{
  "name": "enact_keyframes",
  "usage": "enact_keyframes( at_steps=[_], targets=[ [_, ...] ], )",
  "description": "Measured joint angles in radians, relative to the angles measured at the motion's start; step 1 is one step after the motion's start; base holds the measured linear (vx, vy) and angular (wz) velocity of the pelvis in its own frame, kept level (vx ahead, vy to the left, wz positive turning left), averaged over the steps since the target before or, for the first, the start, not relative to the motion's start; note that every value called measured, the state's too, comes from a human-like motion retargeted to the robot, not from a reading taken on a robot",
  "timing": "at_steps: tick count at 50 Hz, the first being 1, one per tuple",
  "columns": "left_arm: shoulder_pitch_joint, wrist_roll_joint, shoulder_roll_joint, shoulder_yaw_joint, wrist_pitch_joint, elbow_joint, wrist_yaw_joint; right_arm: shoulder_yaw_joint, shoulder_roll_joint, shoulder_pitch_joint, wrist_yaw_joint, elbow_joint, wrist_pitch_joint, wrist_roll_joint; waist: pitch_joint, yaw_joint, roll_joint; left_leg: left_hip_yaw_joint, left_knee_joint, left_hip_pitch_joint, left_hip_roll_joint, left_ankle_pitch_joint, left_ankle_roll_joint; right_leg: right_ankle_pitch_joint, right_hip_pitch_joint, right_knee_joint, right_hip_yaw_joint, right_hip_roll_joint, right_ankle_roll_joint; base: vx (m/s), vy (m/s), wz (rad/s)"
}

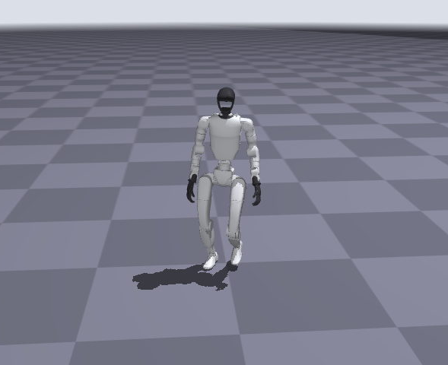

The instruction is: Walk

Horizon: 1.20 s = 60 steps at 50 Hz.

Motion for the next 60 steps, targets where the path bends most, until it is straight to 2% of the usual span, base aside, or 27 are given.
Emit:
enact_keyframes(
  at_steps=[5,10,13,18,21,26,28,31,38,41,45,50,55,60],
  targets=[
    [0.069,0.1,-0.069,-0.063,0.039,0.249,-0.054,0.007,-0.03,-0.079,-0.036,-0.111,-0.028,0.026,-0.004,0.03,-0.041,0.109,-0.306,-0.064,-0.014,-0.048,0.01,-0.079,0.091,-0.001,-0.021,-0.048,0.001,0.58,-0.02,0.29],
    [0.16,0.166,-0.115,-0.105,0.06,0.401,-0.127,-0.002,-0.073,-0.127,-0.048,-0.208,-0.051,0.041,-0.027,0.03,-0.094,0.205,-0.799,-0.007,-0.089,0.048,-0.016,-0.086,0.16,0.041,-0.073,-0.108,0.046,0.63,0.02,0.53],
    [0.205,0.182,-0.13,-0.122,0.069,0.443,-0.159,-0.009,-0.084,-0.134,-0.051,-0.237,-0.061,0.047,-0.044,0.026,-0.12,0.224,-0.854,0.006,-0.12,0.078,-0.003,-0.039,0.161,0.164,-0.087,-0.145,0.08,0.63,0.03,0.48],
    [0.213,0.201,-0.134,-0.14,0.079,0.471,-0.203,-0.015,-0.079,-0.115,-0.03,-0.235,-0.052,0.05,-0.048,0.011,-0.185,0.21,-0.768,0.045,-0.204,0.067,0.084,0.141,0.074,0.539,-0.069,-0.267,0.13,0.63,0.01,0.47],
    [0.182,0.205,-0.121,-0.147,0.082,0.447,-0.202,-0.013,-0.059,-0.102,-0.003,-0.197,-0.036,0.037,-0.044,-0.008,-0.205,0.179,-0.729,0.082,-0.246,0.029,0.12,0.194,-0.018,0.725,-0.062,-0.341,0.103,0.62,-0.01,0.56],
    [0.077,0.188,-0.077,-0.135,0.075,0.341,-0.151,-0.006,-0.024,-0.087,0.043,-0.08,-0.014,0.004,-0.036,-0.048,-0.185,0.078,-0.779,0.198,-0.283,0.006,0.111,0.105,-0.167,0.777,-0.078,-0.396,0.022,0.58,-0.05,0.81],
    [0.031,0.168,-0.055,-0.122,0.063,0.281,-0.12,-0.004,-0.012,-0.071,0.051,-0.031,-0.011,-0.007,-0.032,-0.067,-0.165,0.027,-0.803,0.252,-0.283,0.002,0.092,0.068,-0.207,0.701,-0.092,-0.384,0.005,0.54,-0.1,1.11],
    [-0.031,0.135,-0.018,-0.105,0.032,0.179,-0.077,-0.004,0.002,-0.036,0.05,0.027,-0.007,-0.01,-0.032,-0.096,-0.13,-0.044,-0.803,0.316,-0.267,-0.015,0.061,0.058,-0.251,0.511,-0.097,-0.325,0.014,0.51,-0.11,1.27],
    [-0.144,0.094,0.072,-0.097,-0.042,-0.034,-0.004,-0.027,0.022,0.015,0.044,0.124,0.009,0.002,-0.036,-0.138,-0.042,-0.159,-0.722,0.391,-0.18,-0.101,0.016,0.225,-0.256,-0.038,0.016,-0.086,0.11,0.46,-0.09,1.07],
    [-0.156,0.095,0.09,-0.095,-0.059,-0.079,0.017,-0.037,0.024,0.034,0.037,0.138,0.013,0.008,-0.042,-0.152,-0.023,-0.16,-0.626,0.396,-0.157,-0.131,0.005,0.262,-0.255,-0.063,0.06,-0.04,0.122,0.42,-0.09,0.82],
    [-0.142,0.108,0.093,-0.09,-0.061,-0.084,0.024,-0.046,0.023,0.043,0.022,0.138,0.012,0.02,-0.04,-0.164,0.014,-0.161,-0.447,0.389,-0.108,-0.123,-0.03,0.267,-0.225,-0.008,0.074,0.018,0.1,0.39,-0.11,0.61],
    [-0.095,0.147,0.055,-0.097,-0.033,0.005,-0.005,-0.047,0.016,0.044,0.014,0.107,0.007,0.037,-0.035,-0.17,0.065,-0.133,-0.153,0.316,-0.023,0.041,-0.096,0.208,-0.169,0.05,0.048,0.079,0.04,0.34,-0.12,0.47],
    [-0.072,0.205,-0.001,-0.118,0.019,0.169,-0.072,-0.051,-0.005,0.014,0.022,0.068,0.007,0.045,-0.035,-0.168,0.084,-0.07,0.046,0.213,0.071,0.115,-0.07,0.16,-0.103,0.027,0.022,0.104,-0.001,0.29,-0.12,0.46],
    [-0.043,0.247,-0.044,-0.139,0.06,0.302,-0.142,-0.063,-0.026,-0.019,0.032,0.032,0.007,0.054,-0.041,-0.164,0.082,0.002,0.105,0.153,0.153,0.09,-0.012,0.138,-0.034,-0.025,-0.004,0.106,-0.02,0.24,-0.13,0.49]
  ],
)
